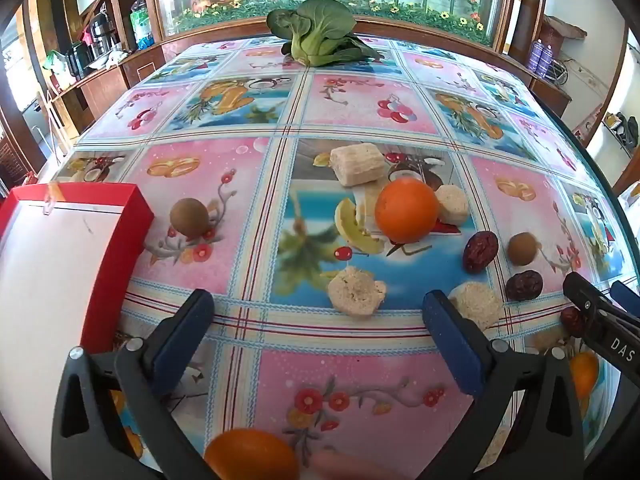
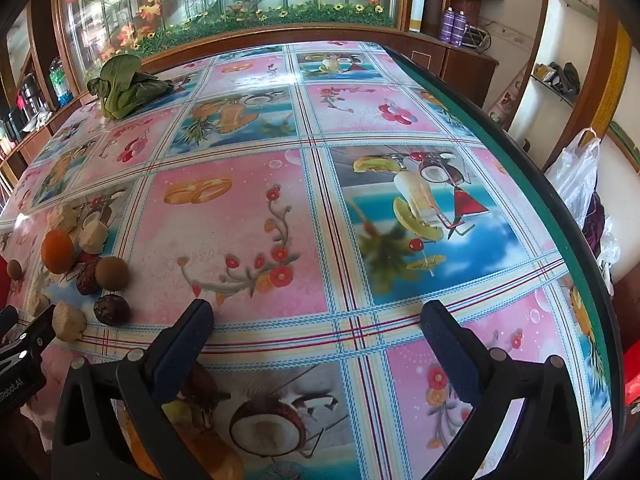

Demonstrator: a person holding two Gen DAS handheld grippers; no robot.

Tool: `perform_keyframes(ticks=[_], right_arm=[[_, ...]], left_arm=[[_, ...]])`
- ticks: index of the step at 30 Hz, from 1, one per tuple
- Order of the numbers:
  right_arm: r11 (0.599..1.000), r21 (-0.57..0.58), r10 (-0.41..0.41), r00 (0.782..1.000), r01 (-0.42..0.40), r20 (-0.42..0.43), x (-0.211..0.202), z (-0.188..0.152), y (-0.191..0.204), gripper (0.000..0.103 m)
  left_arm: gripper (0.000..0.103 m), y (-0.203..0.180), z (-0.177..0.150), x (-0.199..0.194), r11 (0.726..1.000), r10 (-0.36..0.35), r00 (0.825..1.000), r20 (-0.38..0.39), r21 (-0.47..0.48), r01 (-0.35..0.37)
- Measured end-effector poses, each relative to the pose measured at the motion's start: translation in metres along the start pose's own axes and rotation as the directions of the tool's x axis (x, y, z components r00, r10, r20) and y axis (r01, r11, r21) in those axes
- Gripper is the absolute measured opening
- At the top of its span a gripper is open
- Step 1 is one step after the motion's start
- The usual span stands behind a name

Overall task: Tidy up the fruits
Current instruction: 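Move the left tool toward a tangerine while the right tool approaches another tangerine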

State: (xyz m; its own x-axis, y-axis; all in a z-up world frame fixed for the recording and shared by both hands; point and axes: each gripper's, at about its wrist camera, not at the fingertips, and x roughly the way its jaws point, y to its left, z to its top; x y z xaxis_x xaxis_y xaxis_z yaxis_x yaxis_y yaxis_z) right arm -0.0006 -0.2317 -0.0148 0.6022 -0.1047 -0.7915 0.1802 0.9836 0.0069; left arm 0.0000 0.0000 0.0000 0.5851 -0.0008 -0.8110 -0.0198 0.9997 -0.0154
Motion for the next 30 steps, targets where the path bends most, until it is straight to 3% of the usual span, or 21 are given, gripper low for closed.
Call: perform_keyframes(ticks=[24,30], right_arm=[[1.000,-0.001,-0.001,1.000,0.001,0.001,0.000,0.000,0.000,0.103],[1.000,-0.001,0.000,1.000,0.000,0.002,0.000,0.000,0.000,0.103]], left_arm=[[0.103,0.001,0.000,-0.001,1.000,-0.002,1.000,-0.002,-0.001,0.002],[0.099,-0.001,-0.016,-0.021,1.000,-0.018,1.000,0.014,0.013,0.018]])
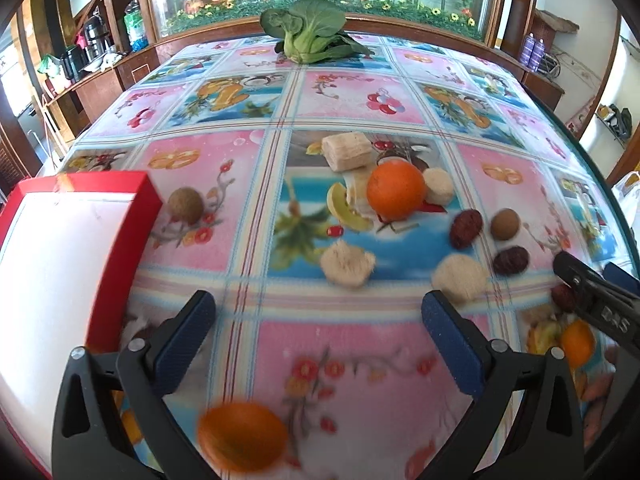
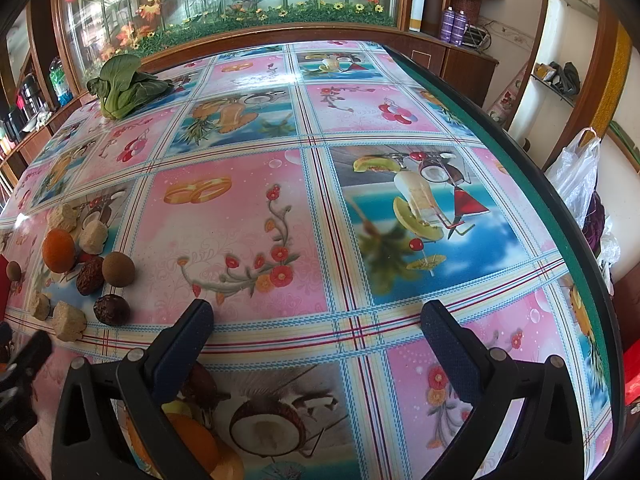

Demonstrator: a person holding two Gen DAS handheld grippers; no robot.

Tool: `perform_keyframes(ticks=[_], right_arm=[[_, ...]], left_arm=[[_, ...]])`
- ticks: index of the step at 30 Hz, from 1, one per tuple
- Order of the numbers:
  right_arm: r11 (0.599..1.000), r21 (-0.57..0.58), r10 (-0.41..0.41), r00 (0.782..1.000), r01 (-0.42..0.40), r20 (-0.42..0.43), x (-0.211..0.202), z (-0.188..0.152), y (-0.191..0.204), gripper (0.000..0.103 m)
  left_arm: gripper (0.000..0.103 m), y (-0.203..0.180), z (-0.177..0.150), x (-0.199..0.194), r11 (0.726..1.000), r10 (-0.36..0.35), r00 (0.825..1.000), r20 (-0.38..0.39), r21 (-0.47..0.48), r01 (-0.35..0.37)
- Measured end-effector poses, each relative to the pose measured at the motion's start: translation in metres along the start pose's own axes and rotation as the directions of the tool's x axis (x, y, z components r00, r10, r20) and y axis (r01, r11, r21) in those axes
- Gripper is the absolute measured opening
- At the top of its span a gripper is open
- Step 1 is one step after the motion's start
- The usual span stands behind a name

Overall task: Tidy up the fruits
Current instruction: 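Move the left tool toward a tangerine while the right tool approaches another tangerine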

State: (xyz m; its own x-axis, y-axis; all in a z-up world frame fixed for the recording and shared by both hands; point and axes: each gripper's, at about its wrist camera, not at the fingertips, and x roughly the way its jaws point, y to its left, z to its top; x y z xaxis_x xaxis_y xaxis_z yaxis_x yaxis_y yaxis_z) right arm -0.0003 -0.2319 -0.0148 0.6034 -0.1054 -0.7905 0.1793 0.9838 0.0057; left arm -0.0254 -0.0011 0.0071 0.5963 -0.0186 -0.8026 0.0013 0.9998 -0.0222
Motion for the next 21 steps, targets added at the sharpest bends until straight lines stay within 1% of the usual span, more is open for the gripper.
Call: perform_keyframes(ticks=[1,3,4,5,6,7,8,9,10,12,14,15,18,21], right_arm=[[1.000,-0.008,0.004,1.000,-0.004,-0.004,0.000,0.001,0.000,0.103],[0.999,-0.032,0.031,0.999,-0.032,-0.016,-0.001,0.004,-0.001,0.102],[0.998,-0.033,0.058,0.998,-0.057,0.010,-0.008,0.004,-0.004,0.102],[0.998,-0.022,0.066,0.996,-0.065,0.056,-0.015,0.003,-0.006,0.102],[0.996,-0.008,0.084,0.990,-0.084,0.112,-0.027,0.002,-0.009,0.102],[0.992,0.000,0.125,0.979,-0.127,0.163,-0.039,0.000,-0.011,0.102],[0.984,0.004,0.173,0.963,-0.178,0.208,-0.050,-0.002,-0.011,0.102],[0.974,0.007,0.219,0.945,-0.227,0.244,-0.061,-0.006,-0.012,0.102],[0.967,0.012,0.241,0.935,-0.253,0.261,-0.070,-0.010,-0.011,0.102],[0.961,0.005,0.266,0.926,-0.277,0.267,-0.088,-0.022,-0.004,0.102],[0.949,-0.042,0.313,0.911,-0.313,0.267,-0.105,-0.037,0.005,0.102],[0.945,-0.059,0.324,0.907,-0.320,0.268,-0.111,-0.041,0.009,0.102],[0.931,-0.104,0.366,0.892,-0.351,0.266,-0.125,-0.046,0.020,0.102],[0.929,-0.135,0.369,0.888,-0.344,0.273,-0.132,-0.047,0.027,0.102]], left_arm=[[0.098,0.002,-0.002,-0.010,1.000,-0.005,1.000,0.030,-0.002,0.005],[0.098,0.005,-0.002,-0.028,1.000,-0.012,0.998,0.065,0.008,0.011],[0.098,0.008,-0.003,-0.040,1.000,-0.016,0.996,0.087,0.010,0.015],[0.098,0.013,-0.005,-0.054,1.000,-0.024,0.993,0.113,0.012,0.022],[0.098,0.018,-0.008,-0.067,1.000,-0.017,0.990,0.140,0.012,0.016],[0.098,0.022,-0.011,-0.076,1.000,-0.001,0.987,0.162,0.012,-0.001],[0.098,0.025,-0.013,-0.082,1.000,0.012,0.984,0.175,0.010,-0.014],[0.098,0.029,-0.016,-0.088,1.000,0.021,0.982,0.188,0.006,-0.022],[0.098,0.033,-0.021,-0.094,1.000,0.030,0.979,0.202,0.000,-0.031],[0.098,0.041,-0.029,-0.103,0.998,0.062,0.974,0.217,-0.014,-0.060],[0.098,0.047,-0.034,-0.106,0.998,0.068,0.975,0.212,-0.022,-0.065],[0.098,0.050,-0.035,-0.107,0.997,0.073,0.975,0.211,-0.032,-0.068],[0.098,0.055,-0.038,-0.108,0.996,0.075,0.976,0.204,-0.055,-0.065],[0.098,0.050,-0.038,-0.109,0.997,0.066,0.977,0.203,-0.043,-0.058]])
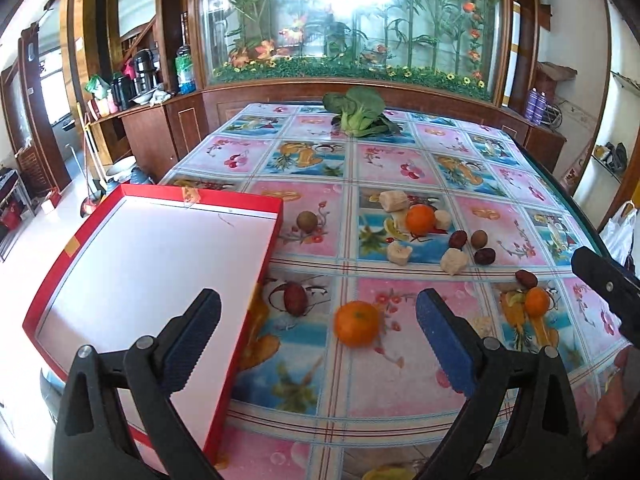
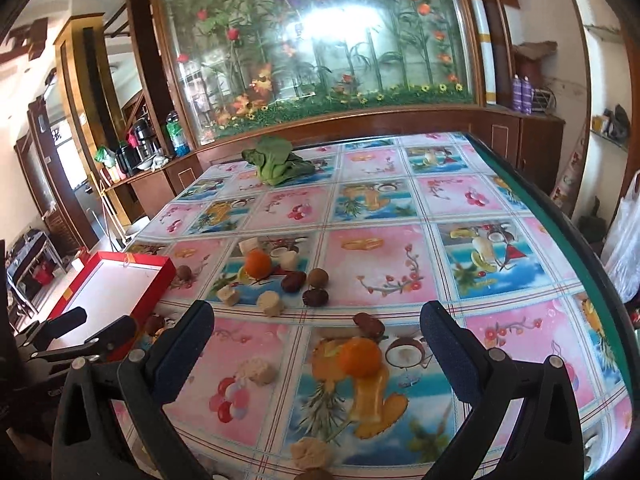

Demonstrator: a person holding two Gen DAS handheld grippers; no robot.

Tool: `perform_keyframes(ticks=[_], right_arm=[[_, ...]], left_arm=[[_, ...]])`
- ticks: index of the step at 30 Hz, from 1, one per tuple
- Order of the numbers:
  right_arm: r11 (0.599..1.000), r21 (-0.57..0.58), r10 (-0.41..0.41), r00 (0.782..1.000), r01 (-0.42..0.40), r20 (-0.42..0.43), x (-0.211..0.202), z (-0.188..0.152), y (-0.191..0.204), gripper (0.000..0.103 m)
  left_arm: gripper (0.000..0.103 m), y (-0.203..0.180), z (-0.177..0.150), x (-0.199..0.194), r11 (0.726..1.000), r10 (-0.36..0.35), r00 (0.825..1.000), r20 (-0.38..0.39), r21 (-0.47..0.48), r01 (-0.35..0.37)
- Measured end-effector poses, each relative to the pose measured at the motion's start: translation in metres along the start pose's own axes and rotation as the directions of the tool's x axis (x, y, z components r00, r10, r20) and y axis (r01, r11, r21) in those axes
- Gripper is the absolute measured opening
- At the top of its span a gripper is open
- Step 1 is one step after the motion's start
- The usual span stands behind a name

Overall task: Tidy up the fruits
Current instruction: 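Move the left tool toward a tangerine while the right tool approaches another tangerine, then close the left tool on a tangerine while the right tool grasps another tangerine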

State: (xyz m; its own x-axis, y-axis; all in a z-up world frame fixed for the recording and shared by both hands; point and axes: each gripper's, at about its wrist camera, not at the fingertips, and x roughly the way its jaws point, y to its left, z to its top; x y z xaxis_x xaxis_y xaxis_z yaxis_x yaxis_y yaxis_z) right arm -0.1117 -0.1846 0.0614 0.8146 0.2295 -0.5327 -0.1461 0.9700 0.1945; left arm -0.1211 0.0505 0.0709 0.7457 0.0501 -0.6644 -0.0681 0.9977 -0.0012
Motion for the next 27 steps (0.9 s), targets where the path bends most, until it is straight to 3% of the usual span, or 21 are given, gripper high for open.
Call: perform_keyframes(ticks=[12,27], right_arm=[[1.000,0.015,0.007,1.000,-0.006,-0.019,0.005,-0.003,0.000,0.102],[1.000,-0.008,-0.002,0.999,0.002,-0.054,0.015,-0.011,-0.012,0.102]], left_arm=[[0.098,-0.004,0.000,-0.009,1.000,-0.004,1.000,0.025,0.012,0.004],[0.098,-0.007,0.001,0.006,1.000,-0.009,1.000,-0.014,0.023,0.010]])
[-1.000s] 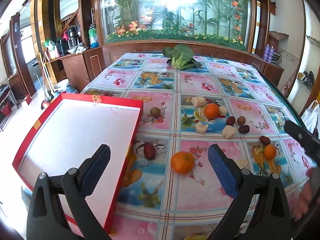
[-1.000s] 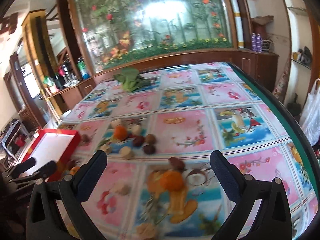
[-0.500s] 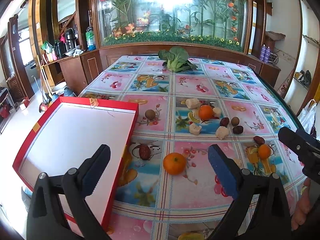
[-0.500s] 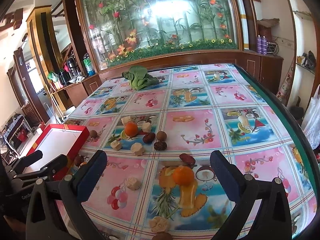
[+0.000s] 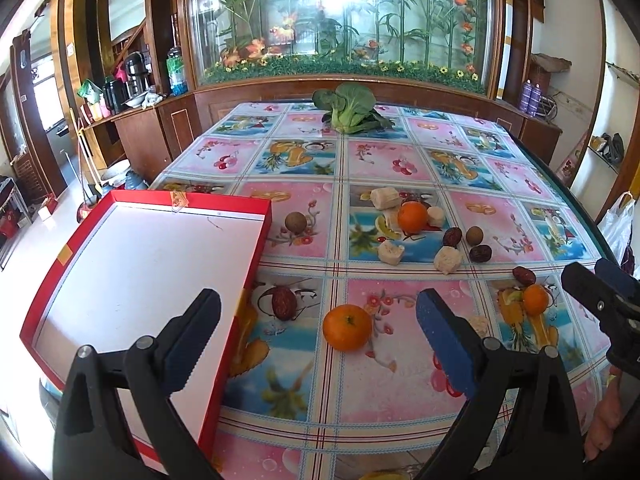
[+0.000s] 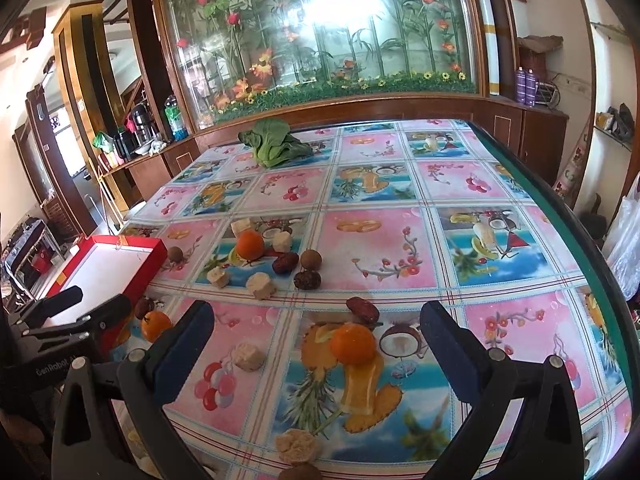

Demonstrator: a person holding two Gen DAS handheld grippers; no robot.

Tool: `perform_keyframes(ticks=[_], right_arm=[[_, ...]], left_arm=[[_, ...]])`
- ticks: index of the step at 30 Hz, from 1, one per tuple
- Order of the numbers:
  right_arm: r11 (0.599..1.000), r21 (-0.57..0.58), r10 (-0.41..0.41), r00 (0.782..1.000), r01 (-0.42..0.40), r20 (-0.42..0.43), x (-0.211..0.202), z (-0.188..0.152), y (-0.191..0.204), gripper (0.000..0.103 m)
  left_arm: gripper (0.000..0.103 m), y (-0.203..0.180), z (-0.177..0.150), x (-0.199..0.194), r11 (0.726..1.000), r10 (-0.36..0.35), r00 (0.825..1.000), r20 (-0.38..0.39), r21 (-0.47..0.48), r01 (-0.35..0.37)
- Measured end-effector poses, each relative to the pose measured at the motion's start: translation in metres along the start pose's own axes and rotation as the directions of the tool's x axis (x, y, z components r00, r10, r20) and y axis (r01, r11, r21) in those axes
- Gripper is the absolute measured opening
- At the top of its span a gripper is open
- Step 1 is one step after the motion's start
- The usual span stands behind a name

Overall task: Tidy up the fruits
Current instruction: 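Close the left tool on a tangerine while the right tool grasps another tangerine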

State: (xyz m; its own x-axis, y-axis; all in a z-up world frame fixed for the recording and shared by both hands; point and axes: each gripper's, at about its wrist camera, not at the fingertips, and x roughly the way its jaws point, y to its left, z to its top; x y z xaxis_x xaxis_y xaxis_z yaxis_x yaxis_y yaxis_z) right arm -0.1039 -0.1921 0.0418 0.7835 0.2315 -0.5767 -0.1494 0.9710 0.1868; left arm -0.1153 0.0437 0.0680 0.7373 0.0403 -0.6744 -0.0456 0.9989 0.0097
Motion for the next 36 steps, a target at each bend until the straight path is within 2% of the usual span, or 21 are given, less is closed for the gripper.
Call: perform_keyframes(ticks=[6,9,12,16,18,22,23,29,31,34,36], right_arm=[[0.999,-0.046,-0.002,0.999,-0.001,-0.053,0.008,-0.006,-0.012,0.102],[0.997,-0.079,0.018,0.996,-0.024,-0.084,0.011,-0.009,-0.017,0.102],[0.993,-0.106,0.033,0.993,-0.045,-0.113,0.014,-0.011,-0.019,0.101],[0.991,-0.115,0.050,0.993,-0.063,-0.109,0.017,-0.011,-0.020,0.093],[0.992,-0.094,0.073,0.989,-0.085,-0.126,0.023,-0.010,-0.021,0.083],[0.991,-0.051,0.112,0.969,-0.125,-0.219,0.044,-0.013,-0.023,0.057],[0.991,-0.041,0.117,0.966,-0.130,-0.231,0.047,-0.014,-0.024,0.056],[0.991,-0.040,0.115,0.967,-0.127,-0.227,0.047,-0.014,-0.023,0.056],[0.992,-0.034,0.107,0.965,-0.118,-0.239,0.050,-0.014,-0.025,0.056],[0.993,-0.024,0.109,0.959,-0.119,-0.262,0.056,-0.013,-0.026,0.055],[0.992,-0.026,0.115,0.955,-0.127,-0.273,0.058,-0.013,-0.025,0.052]], left_arm=[[0.098,0.004,0.009,0.015,0.999,-0.033,0.999,-0.032,0.030,0.034],[0.098,-0.001,0.021,0.028,0.990,-0.097,0.991,-0.093,0.088,0.106],[0.098,-0.014,0.032,0.041,0.978,-0.117,0.985,-0.127,0.159,0.136],[0.098,-0.030,0.048,0.061,0.966,-0.102,0.984,-0.146,0.223,0.133],[0.098,-0.035,0.054,0.071,0.961,-0.103,0.982,-0.156,0.238,0.139],[0.098,-0.044,0.064,0.090,0.944,-0.116,0.976,-0.187,0.285,0.167],[0.098,-0.045,0.066,0.094,0.939,-0.134,0.970,-0.201,0.287,0.189],[0.098,-0.060,0.075,0.119,0.919,-0.142,0.961,-0.237,0.328,0.217],[0.089,-0.066,0.078,0.127,0.914,-0.155,0.956,-0.250,0.330,0.235],[0.074,-0.074,0.081,0.144,0.905,-0.187,0.932,-0.309,0.315,0.286],[0.070,-0.077,0.081,0.155,0.904,-0.190,0.923,-0.335,0.308,0.298]])
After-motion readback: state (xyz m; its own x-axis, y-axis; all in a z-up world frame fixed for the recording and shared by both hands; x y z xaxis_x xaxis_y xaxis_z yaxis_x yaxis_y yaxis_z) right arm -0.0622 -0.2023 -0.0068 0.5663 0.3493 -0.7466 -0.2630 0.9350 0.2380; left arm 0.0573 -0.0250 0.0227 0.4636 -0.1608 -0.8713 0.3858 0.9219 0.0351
